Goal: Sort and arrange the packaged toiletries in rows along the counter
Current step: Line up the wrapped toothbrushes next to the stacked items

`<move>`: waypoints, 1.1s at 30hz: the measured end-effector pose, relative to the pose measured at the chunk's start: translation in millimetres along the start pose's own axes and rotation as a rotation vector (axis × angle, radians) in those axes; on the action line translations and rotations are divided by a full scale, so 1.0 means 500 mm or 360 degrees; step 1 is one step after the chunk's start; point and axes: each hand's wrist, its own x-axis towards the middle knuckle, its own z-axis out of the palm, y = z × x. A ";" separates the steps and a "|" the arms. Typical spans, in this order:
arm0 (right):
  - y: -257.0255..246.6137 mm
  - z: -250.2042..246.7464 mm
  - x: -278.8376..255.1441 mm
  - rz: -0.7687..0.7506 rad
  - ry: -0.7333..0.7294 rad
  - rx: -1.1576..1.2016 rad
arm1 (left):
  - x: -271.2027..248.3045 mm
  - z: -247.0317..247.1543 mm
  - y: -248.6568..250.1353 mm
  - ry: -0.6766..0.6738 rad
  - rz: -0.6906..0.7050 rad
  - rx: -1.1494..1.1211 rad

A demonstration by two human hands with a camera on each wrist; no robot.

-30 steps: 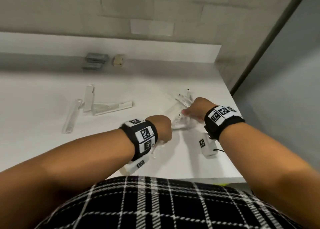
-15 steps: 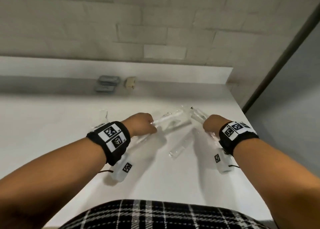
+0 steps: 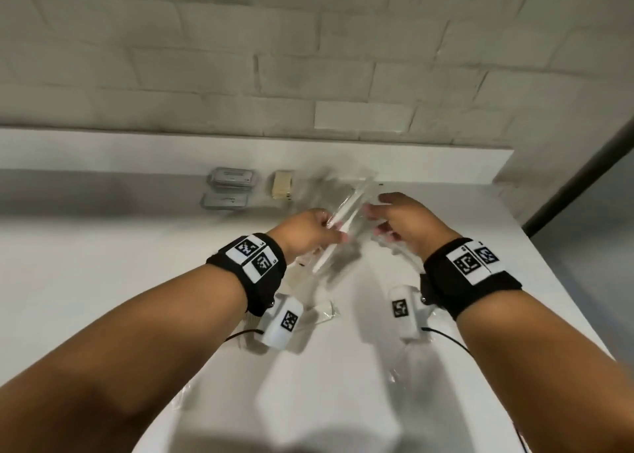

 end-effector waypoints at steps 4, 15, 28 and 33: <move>0.009 0.039 0.007 0.0080 -0.0244 0.0372 | 0.020 0.008 0.003 -0.0137 0.0026 -0.0223; 0.029 -0.041 0.013 0.0400 -0.0207 -0.0044 | 0.054 0.001 -0.002 0.0004 -0.0102 -0.0031; 0.056 -0.023 0.028 -0.0105 -0.0027 -0.1085 | 0.070 -0.037 -0.051 0.0559 -0.0035 0.1379; 0.072 -0.040 0.020 0.0095 -0.0145 -0.0812 | 0.017 -0.015 -0.063 0.0429 -0.0144 0.1164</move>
